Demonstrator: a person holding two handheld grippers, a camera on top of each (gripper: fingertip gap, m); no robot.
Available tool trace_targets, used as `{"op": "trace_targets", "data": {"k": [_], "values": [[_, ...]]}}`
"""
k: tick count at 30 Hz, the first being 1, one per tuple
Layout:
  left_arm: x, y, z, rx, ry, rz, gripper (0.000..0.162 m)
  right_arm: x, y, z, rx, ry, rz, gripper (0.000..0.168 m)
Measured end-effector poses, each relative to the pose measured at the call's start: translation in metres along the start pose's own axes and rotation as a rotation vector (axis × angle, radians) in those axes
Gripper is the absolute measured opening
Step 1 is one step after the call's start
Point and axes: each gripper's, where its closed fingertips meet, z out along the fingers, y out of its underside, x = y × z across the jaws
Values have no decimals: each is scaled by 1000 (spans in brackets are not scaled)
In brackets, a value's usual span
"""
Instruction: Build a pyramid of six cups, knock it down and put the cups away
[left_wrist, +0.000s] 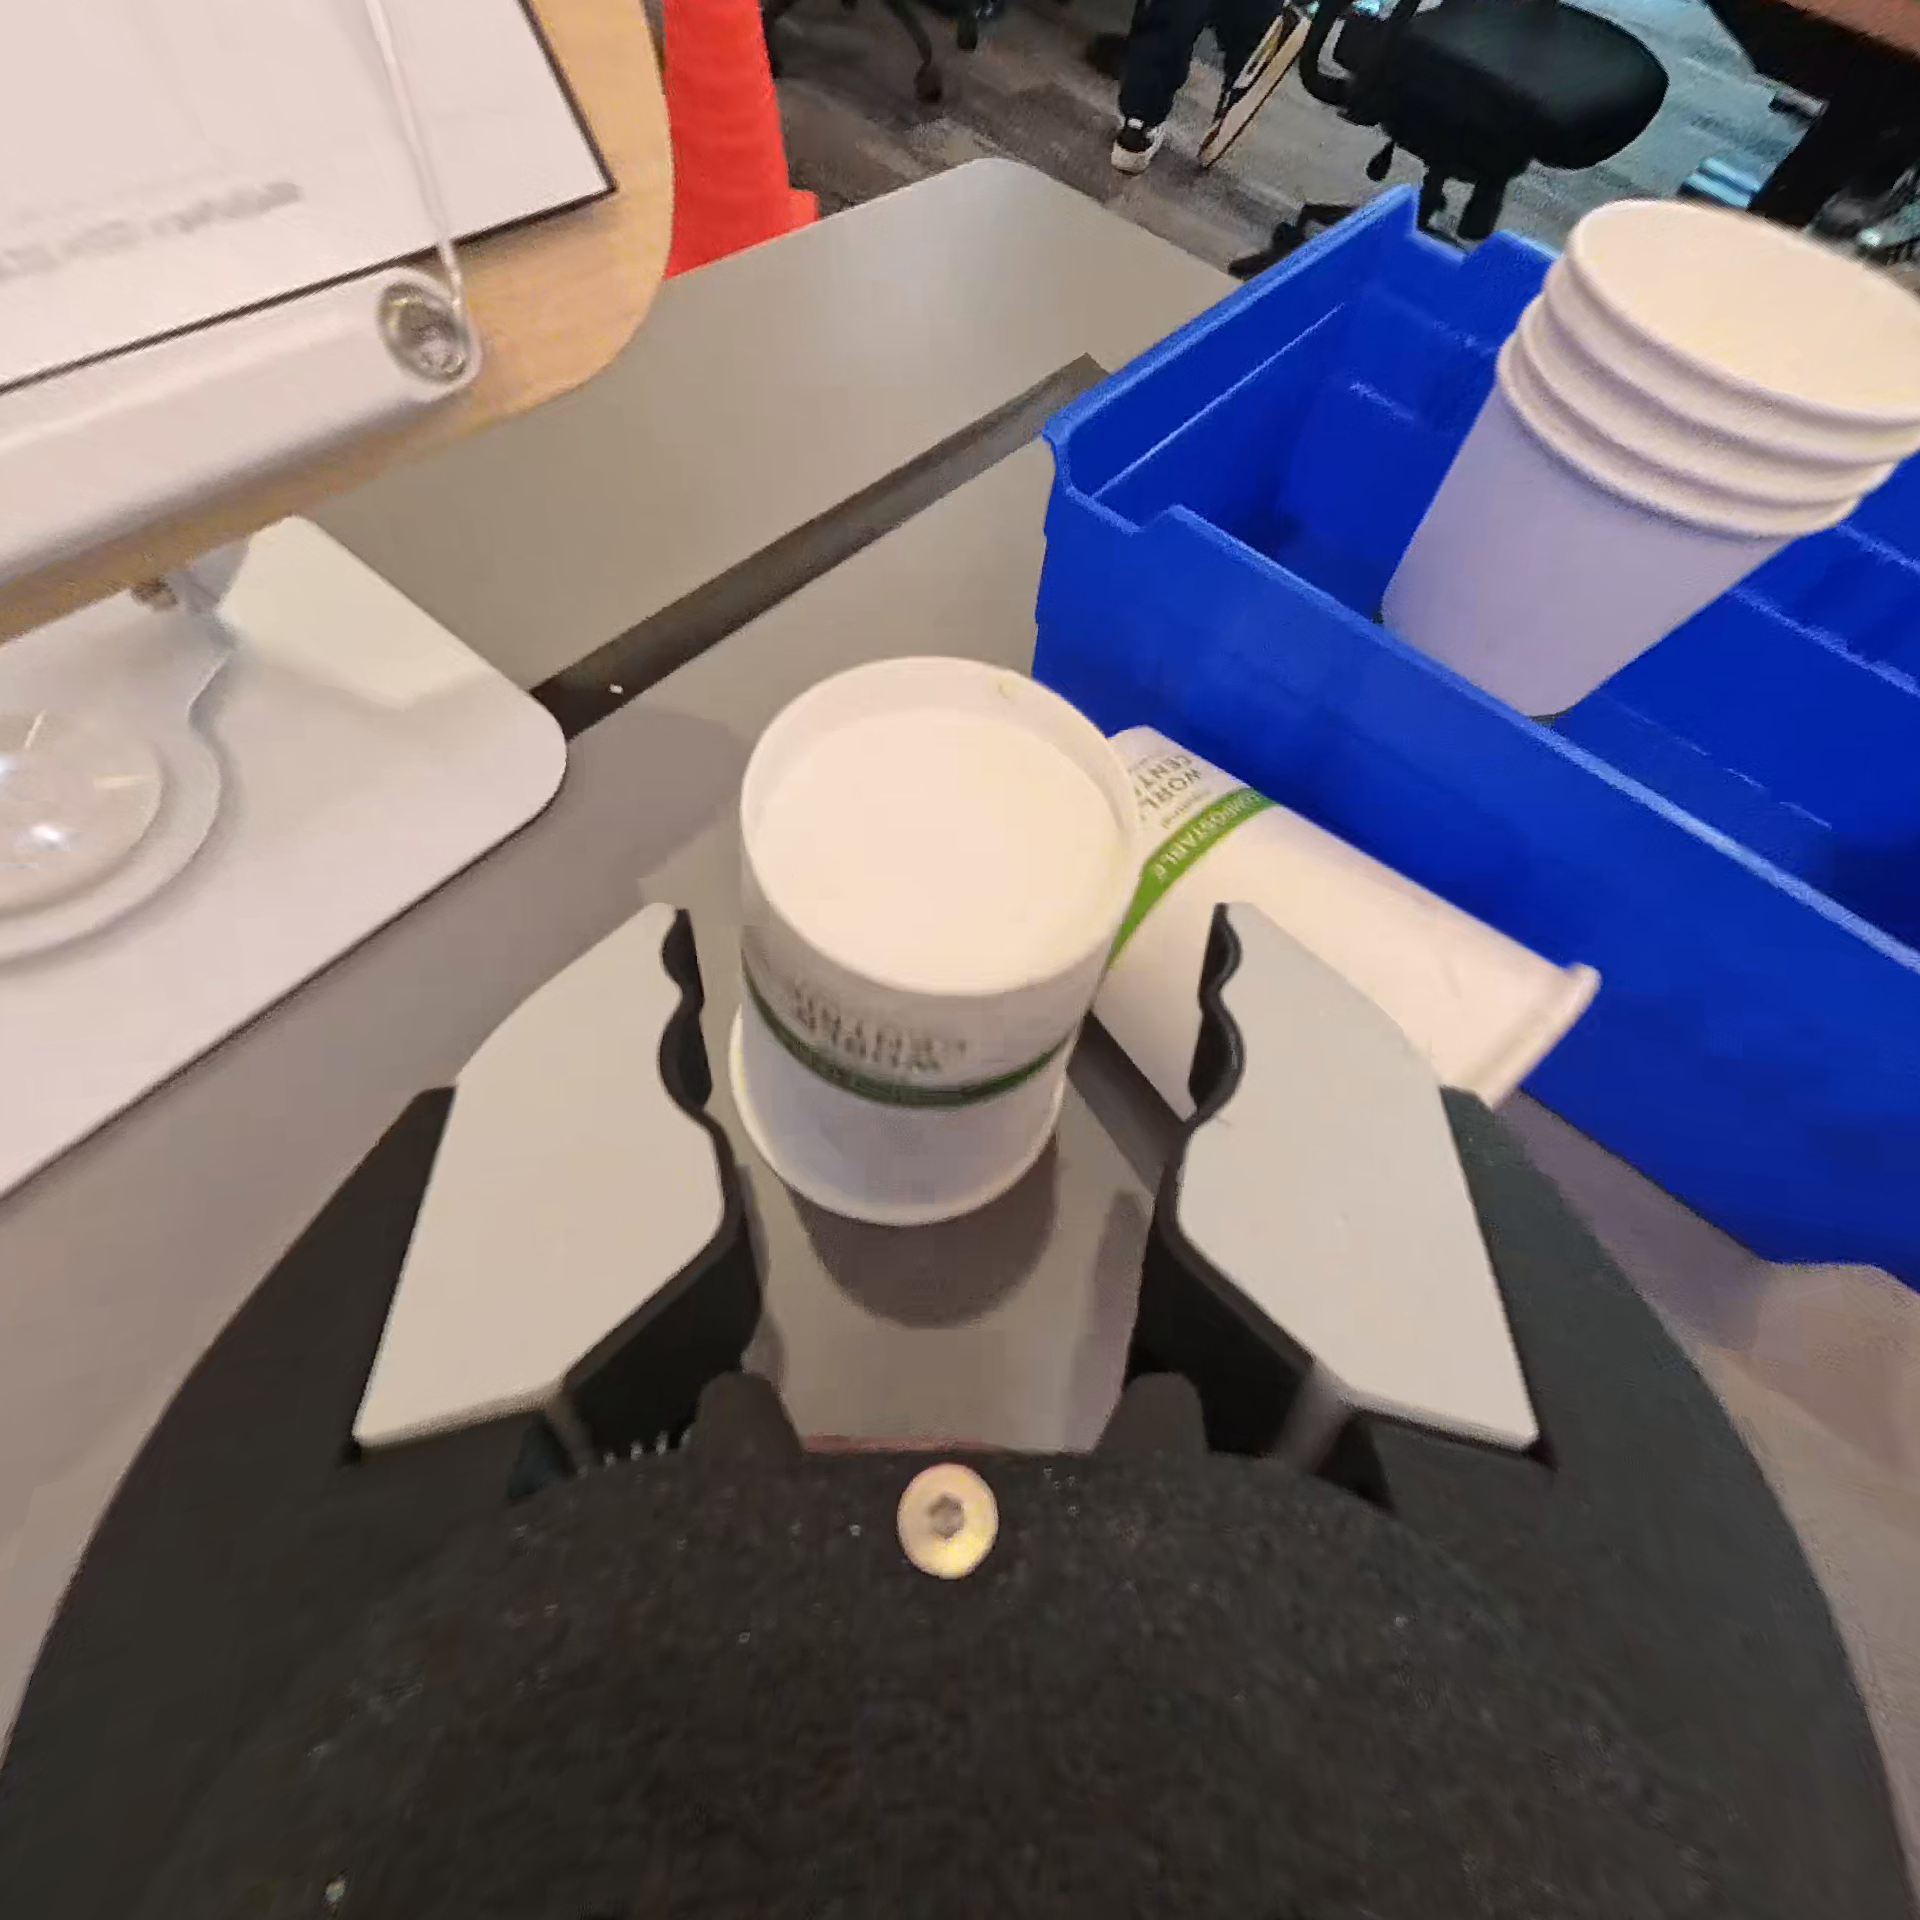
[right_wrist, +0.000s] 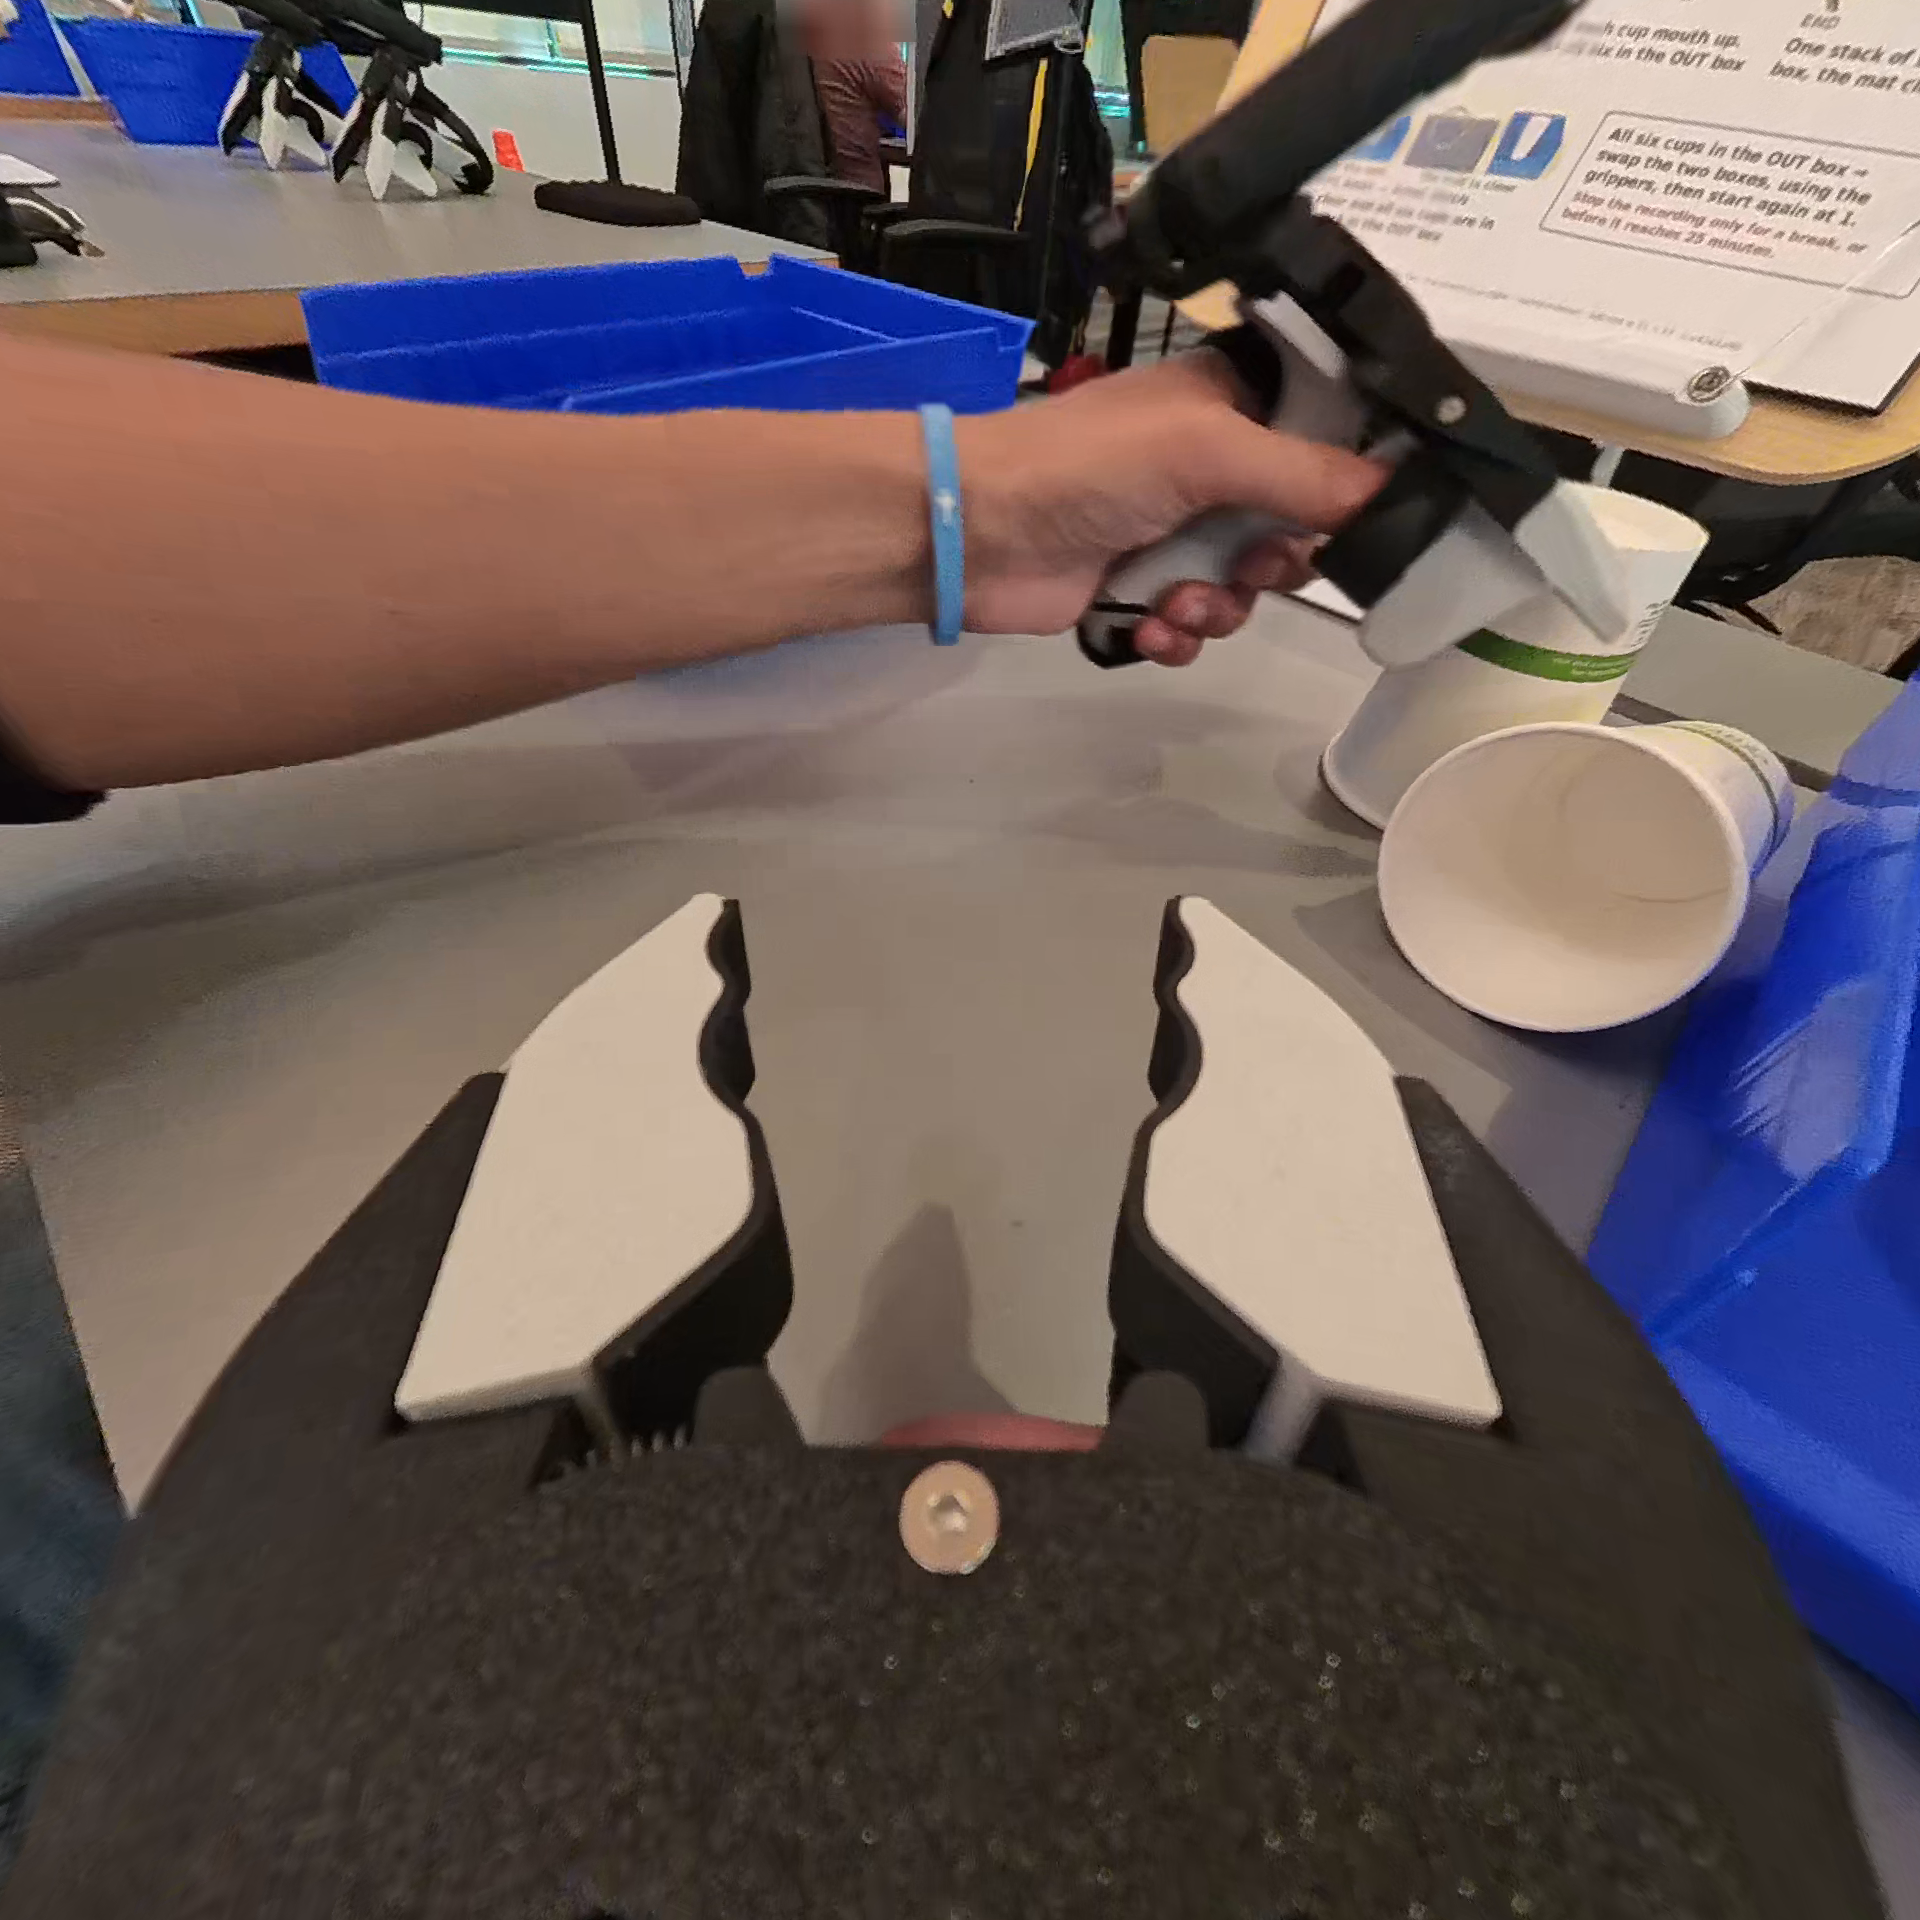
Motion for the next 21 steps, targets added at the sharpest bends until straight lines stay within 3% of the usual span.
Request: {"op": "trace_targets", "data": {"k": [3, 8, 11, 15, 18, 21], "values": [[-11, -2, 11, 6, -50, 27, 73, -2, 2, 0, -3, -18, 11, 74], [-20, -11, -17, 66, -70, -43, 73, 6, 2, 2, 1, -13, 22, 74], [-9, -28, -65, 193, 19, -130, 73, 12, 2, 5, 9, -15, 62, 74], [14, -47, -155, 438, 239, -302, 73, 14, -5, 6, 63, -61, 140, 73], [24, -45, -217, 591, 417, -452, 73, 16, -26, 8, 157, -113, 155, 72], [31, -33, -252, 668, 505, -523, 72, 13, -59, 17, 259, -238, 199, 68]]}}
